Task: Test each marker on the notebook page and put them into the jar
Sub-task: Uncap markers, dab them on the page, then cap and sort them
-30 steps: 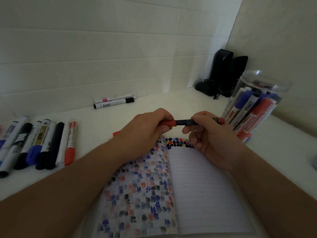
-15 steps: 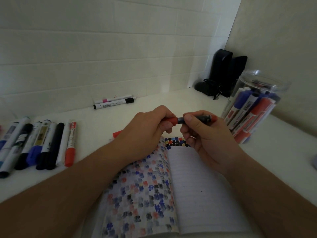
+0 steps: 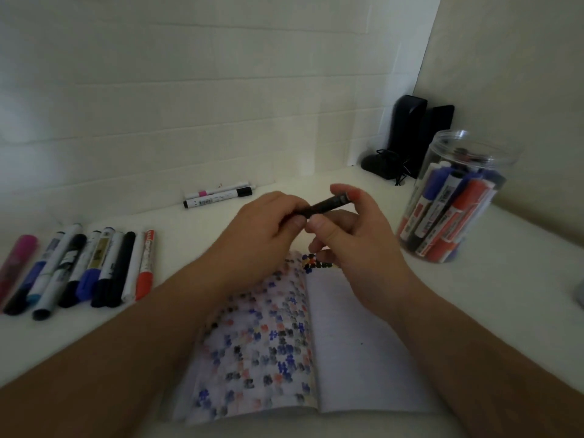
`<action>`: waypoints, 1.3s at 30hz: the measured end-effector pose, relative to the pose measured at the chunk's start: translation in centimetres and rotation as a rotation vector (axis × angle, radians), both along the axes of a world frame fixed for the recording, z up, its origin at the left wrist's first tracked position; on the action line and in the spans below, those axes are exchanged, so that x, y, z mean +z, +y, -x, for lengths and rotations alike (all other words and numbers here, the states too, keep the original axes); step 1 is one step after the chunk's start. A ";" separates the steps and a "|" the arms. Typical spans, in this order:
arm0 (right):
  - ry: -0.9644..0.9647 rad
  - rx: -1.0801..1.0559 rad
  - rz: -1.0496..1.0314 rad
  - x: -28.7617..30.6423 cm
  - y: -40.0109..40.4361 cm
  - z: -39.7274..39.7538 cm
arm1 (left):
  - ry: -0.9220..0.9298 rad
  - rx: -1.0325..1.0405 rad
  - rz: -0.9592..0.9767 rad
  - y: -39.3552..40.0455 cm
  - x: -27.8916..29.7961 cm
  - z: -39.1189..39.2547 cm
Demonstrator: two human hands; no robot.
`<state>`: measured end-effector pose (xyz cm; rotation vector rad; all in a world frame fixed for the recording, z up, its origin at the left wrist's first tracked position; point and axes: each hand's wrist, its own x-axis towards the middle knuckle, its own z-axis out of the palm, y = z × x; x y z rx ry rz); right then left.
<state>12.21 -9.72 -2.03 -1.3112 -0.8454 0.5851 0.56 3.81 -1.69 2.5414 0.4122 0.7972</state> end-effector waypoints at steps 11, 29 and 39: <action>-0.904 0.299 0.294 -1.3 -0.9 2.5 | 0.388 0.483 -0.051 5.0 2.1 9.8; -1.036 0.364 0.341 -1.3 -1.1 2.3 | 0.949 0.630 -0.470 8.5 0.4 14.9; -0.998 0.359 0.328 -1.1 -1.3 2.0 | 0.508 0.512 -0.282 5.9 -0.6 6.6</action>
